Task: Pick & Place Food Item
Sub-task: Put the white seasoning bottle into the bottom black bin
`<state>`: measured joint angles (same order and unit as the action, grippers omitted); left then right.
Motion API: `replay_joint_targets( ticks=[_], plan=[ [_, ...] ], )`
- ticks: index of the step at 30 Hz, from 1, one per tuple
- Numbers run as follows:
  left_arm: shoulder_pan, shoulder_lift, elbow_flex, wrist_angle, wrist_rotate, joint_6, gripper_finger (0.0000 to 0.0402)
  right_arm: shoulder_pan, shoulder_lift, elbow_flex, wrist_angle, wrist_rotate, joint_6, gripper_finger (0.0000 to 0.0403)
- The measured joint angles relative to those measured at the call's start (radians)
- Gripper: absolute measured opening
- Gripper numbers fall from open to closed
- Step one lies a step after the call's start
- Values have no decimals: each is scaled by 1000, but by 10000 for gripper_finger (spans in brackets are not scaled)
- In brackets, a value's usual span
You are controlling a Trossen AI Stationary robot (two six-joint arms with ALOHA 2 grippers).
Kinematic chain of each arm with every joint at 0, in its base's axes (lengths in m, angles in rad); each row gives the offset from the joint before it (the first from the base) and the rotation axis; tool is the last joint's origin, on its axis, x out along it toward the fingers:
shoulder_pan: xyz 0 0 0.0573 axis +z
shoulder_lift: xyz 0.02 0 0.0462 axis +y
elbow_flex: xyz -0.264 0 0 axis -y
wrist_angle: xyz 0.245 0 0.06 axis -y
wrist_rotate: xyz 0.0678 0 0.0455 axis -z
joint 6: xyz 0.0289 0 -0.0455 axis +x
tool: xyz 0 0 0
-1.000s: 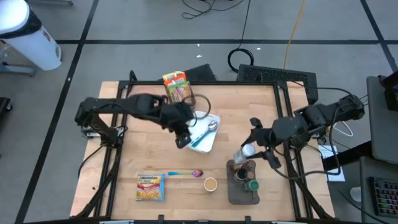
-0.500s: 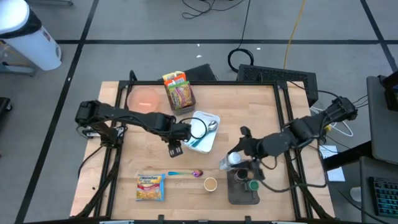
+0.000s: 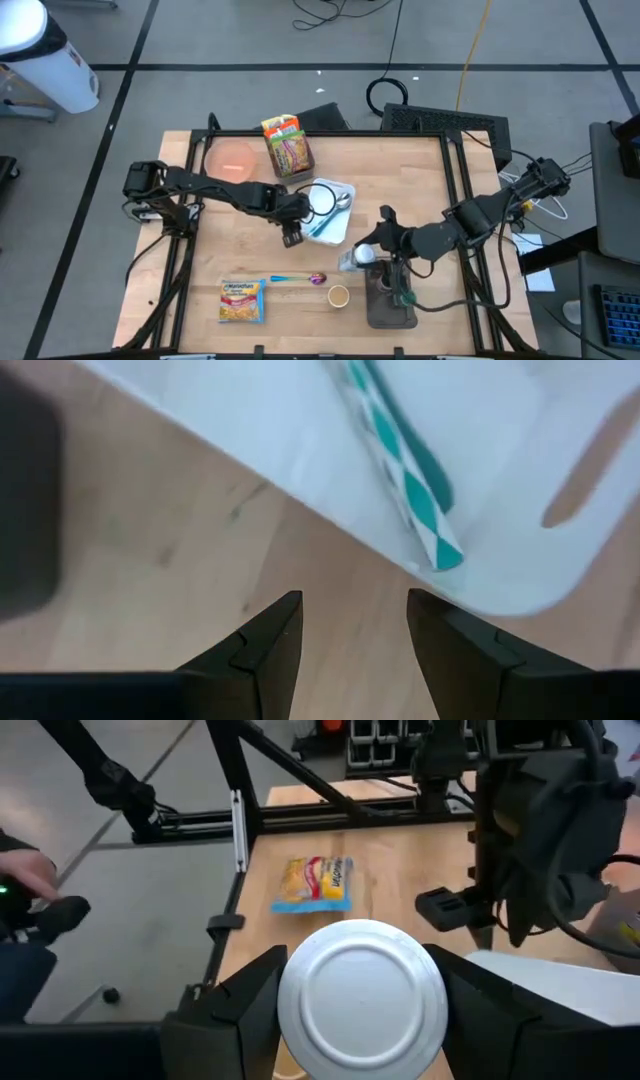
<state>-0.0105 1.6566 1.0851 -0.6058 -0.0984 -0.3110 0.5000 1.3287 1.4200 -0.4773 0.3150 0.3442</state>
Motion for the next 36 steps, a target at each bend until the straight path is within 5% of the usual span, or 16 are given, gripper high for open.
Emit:
replay_joint_targets(
  ticks=[19,36],
  plan=[
    [-78,-1,0,120,109,-144,186,29,8,0,-171,-210,-29,198],
    [-103,-2,0,159,311,-295,186,132,152,0,-224,-222,-103,198]
  ],
)
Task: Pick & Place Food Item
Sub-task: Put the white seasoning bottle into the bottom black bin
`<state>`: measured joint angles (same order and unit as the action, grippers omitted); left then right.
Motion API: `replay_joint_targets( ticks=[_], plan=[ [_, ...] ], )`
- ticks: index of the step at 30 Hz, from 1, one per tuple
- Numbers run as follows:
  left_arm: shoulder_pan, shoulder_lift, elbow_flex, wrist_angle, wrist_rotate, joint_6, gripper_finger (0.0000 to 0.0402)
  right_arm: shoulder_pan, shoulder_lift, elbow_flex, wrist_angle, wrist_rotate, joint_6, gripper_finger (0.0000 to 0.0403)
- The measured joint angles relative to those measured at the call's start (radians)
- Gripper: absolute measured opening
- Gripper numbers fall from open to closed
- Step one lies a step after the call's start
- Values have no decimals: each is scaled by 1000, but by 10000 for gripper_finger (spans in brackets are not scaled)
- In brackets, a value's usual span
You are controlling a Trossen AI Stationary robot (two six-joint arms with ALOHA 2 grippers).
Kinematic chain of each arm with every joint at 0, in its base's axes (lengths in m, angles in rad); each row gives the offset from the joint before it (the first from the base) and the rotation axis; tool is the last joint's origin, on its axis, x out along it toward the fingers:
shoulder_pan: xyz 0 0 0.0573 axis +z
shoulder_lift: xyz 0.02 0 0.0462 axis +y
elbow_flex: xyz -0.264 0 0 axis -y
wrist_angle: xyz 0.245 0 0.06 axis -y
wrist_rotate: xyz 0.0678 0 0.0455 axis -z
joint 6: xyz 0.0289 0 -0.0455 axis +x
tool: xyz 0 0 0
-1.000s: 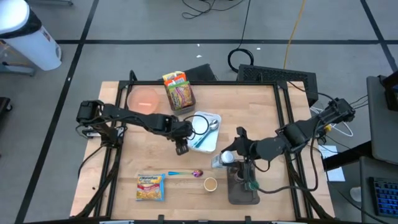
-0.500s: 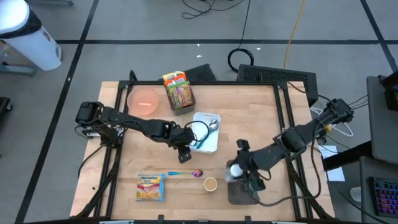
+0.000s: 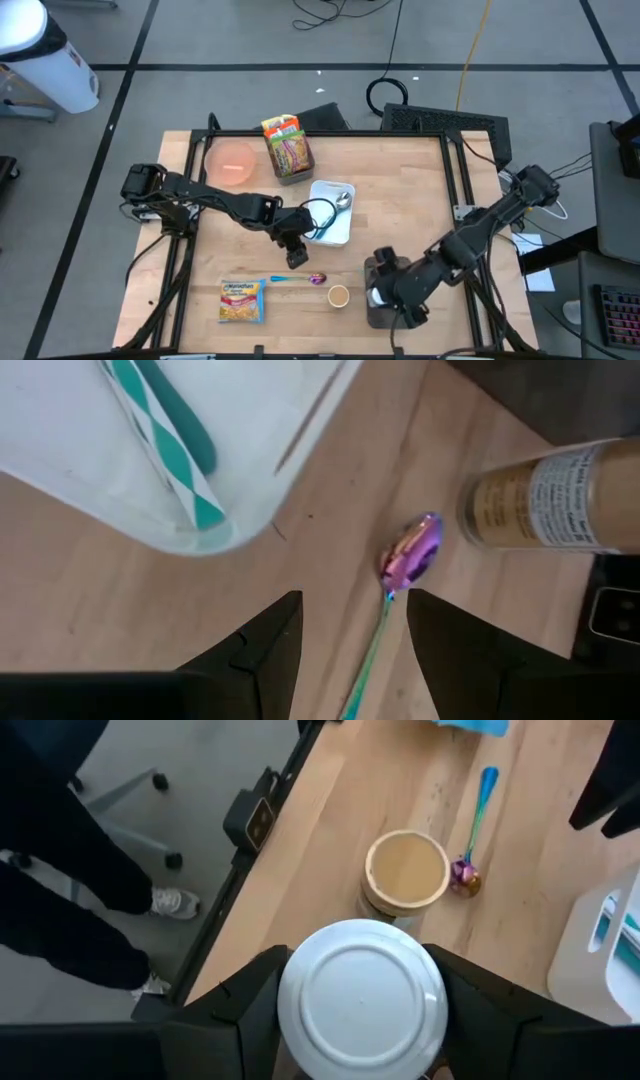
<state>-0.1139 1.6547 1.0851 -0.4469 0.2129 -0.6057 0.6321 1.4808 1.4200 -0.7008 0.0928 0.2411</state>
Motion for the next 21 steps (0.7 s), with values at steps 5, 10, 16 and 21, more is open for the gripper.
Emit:
replay_joint_targets(
  ticks=[5,10,16,21],
  plan=[
    [0,0,0,0,28,-3,186,26,28,0,3,11,8,198],
    [-4,0,0,0,32,-8,186,49,69,0,17,23,19,198],
    [-16,0,0,-1,37,-9,186,62,96,0,36,67,42,198],
    [-26,0,0,-1,38,-10,186,69,118,0,29,69,52,198]
  ],
)
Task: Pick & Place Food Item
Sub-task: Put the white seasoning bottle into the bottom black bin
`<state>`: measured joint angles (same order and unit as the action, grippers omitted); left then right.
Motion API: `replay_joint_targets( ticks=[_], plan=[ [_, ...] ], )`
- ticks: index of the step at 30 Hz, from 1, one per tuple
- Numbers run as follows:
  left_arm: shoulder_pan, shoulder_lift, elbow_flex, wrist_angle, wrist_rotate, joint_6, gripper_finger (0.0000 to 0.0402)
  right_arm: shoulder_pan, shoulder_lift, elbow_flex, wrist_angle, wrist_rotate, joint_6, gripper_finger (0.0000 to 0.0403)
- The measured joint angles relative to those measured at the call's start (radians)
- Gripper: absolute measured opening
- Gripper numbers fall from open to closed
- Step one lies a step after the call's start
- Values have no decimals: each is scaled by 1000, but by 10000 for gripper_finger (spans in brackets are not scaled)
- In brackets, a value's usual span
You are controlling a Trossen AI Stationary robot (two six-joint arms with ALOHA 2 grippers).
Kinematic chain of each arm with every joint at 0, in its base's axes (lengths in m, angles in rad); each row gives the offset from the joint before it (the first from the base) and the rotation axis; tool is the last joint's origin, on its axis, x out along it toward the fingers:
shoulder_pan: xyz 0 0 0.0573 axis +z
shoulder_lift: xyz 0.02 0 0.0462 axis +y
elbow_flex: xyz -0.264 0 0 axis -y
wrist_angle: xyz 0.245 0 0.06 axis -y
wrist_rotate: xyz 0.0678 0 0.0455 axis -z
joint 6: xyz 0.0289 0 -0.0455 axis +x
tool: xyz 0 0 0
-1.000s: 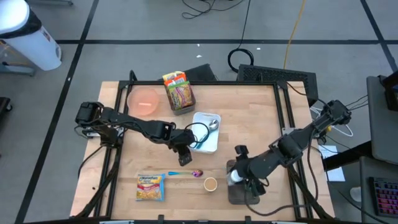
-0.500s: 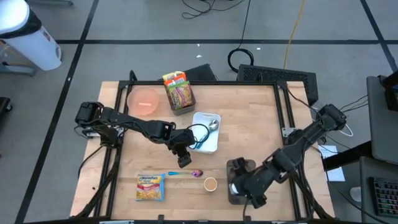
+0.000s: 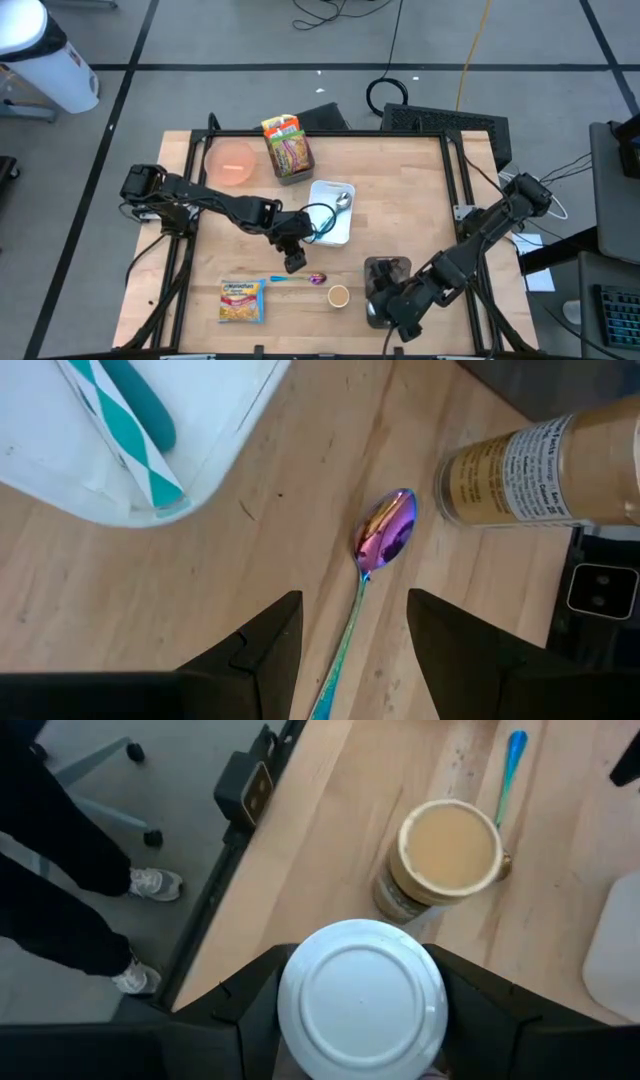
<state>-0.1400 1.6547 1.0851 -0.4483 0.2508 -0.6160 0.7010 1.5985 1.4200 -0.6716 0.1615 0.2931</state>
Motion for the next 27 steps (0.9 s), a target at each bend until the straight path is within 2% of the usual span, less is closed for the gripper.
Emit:
replay_joint_targets(
  ticks=[12,15,22,27],
  plan=[
    [-3,0,0,-4,10,-8,186,25,3,0,-14,1,60,198],
    [-3,0,0,-4,10,-8,186,32,3,-1,-12,28,61,198],
    [-3,0,0,-4,10,-17,186,29,4,-97,80,47,97,198],
    [-3,0,0,-4,10,-19,186,30,4,-109,96,48,114,198]
  ],
)
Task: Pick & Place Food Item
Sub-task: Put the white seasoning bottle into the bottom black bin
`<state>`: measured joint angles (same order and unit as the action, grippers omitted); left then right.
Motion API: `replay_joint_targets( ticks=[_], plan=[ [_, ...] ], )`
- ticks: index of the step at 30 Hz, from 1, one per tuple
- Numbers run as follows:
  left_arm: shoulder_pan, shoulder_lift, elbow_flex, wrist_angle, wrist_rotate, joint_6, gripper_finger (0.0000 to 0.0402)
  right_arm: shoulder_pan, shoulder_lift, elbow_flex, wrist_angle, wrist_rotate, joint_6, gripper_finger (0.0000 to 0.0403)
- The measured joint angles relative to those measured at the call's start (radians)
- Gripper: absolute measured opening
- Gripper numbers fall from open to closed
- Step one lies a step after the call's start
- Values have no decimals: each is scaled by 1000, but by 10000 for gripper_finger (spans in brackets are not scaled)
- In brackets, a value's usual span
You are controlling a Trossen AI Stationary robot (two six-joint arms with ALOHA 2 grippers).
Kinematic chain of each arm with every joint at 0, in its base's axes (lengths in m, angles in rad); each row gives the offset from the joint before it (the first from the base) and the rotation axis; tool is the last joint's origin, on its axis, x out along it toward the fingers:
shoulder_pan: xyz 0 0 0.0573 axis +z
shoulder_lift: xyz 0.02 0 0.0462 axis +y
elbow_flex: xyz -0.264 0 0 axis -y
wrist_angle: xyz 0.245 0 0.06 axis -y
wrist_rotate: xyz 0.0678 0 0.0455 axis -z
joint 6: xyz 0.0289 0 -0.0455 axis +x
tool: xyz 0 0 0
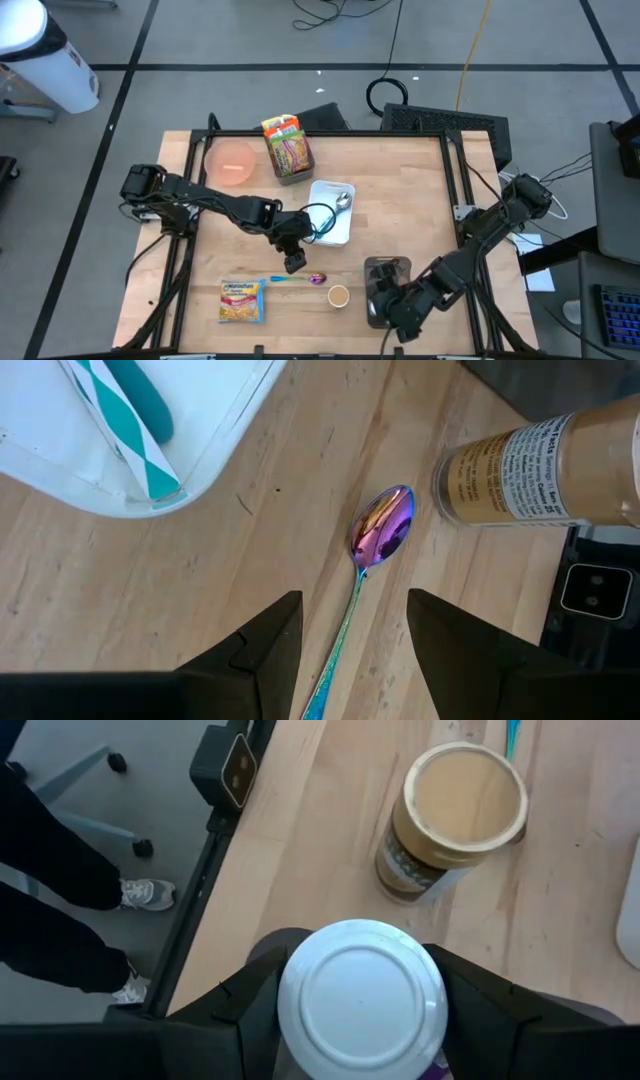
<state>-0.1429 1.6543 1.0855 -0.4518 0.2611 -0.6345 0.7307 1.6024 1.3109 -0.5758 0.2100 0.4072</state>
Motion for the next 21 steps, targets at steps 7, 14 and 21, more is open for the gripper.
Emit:
replay_joint_targets(
  ticks=[7,14,21],
  plan=[
    [0,0,0,1,0,0,186,0,6,-23,41,23,-14,198],
    [0,0,0,2,0,1,186,-1,7,-75,87,23,3,198],
    [0,0,0,5,0,5,186,0,7,-110,97,20,5,198]
  ],
)
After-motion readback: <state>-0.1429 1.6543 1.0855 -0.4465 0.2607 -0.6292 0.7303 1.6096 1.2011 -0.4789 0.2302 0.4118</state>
